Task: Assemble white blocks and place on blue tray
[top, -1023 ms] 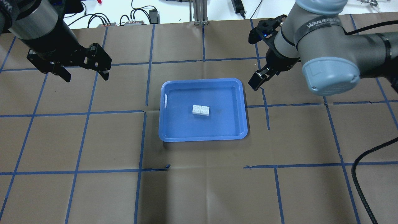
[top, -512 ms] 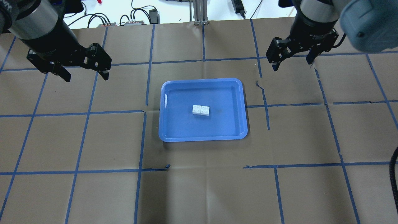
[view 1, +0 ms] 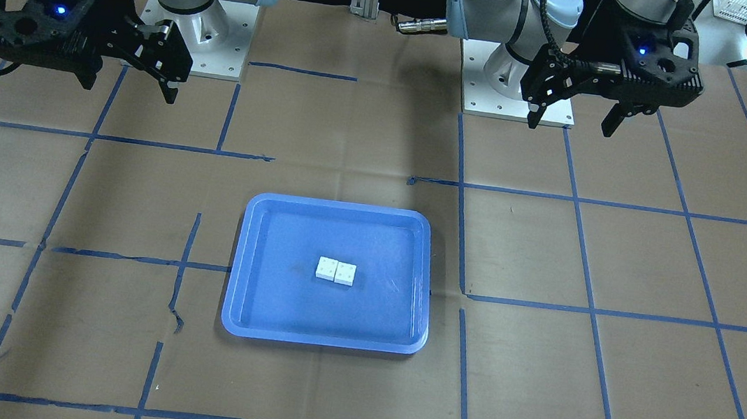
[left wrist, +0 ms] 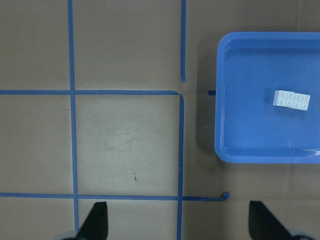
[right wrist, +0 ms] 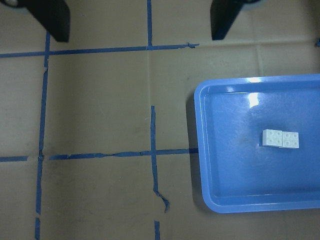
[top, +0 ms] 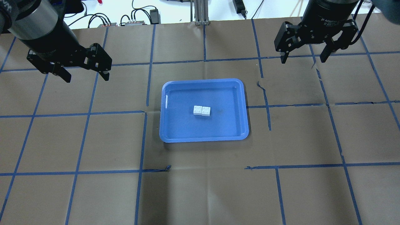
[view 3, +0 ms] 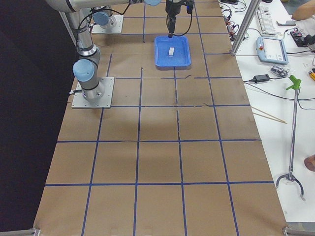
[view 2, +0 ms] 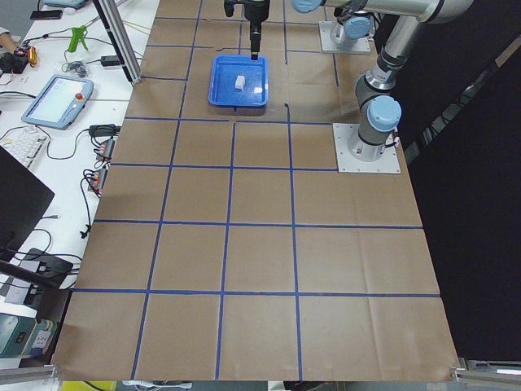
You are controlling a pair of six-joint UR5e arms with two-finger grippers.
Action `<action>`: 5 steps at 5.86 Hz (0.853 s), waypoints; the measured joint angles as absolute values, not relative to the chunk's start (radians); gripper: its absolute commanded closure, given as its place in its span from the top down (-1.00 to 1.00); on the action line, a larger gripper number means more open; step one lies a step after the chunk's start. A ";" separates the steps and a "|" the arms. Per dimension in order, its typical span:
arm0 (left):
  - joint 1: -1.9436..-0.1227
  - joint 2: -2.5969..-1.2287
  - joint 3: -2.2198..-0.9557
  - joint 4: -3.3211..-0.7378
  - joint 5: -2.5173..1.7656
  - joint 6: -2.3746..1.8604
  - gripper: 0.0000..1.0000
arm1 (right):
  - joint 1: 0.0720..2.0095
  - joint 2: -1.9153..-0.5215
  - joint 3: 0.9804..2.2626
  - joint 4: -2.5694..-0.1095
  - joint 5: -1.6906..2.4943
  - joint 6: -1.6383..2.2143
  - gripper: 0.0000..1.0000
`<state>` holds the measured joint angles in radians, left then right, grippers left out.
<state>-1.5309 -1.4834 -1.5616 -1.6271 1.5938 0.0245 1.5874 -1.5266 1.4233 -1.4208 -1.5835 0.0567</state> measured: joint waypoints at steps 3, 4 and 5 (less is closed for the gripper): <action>-1.531 -1.483 -1.560 -1.627 1.594 0.023 0.97 | 1.601 -1.517 1.447 -1.427 -1.585 0.057 1.00; -1.531 -1.483 -1.560 -1.628 1.594 0.022 0.97 | 1.600 -1.517 1.458 -1.432 -1.586 0.058 1.00; -1.531 -1.483 -1.560 -1.628 1.594 0.022 0.97 | 1.598 -1.518 1.462 -1.436 -1.588 0.058 1.00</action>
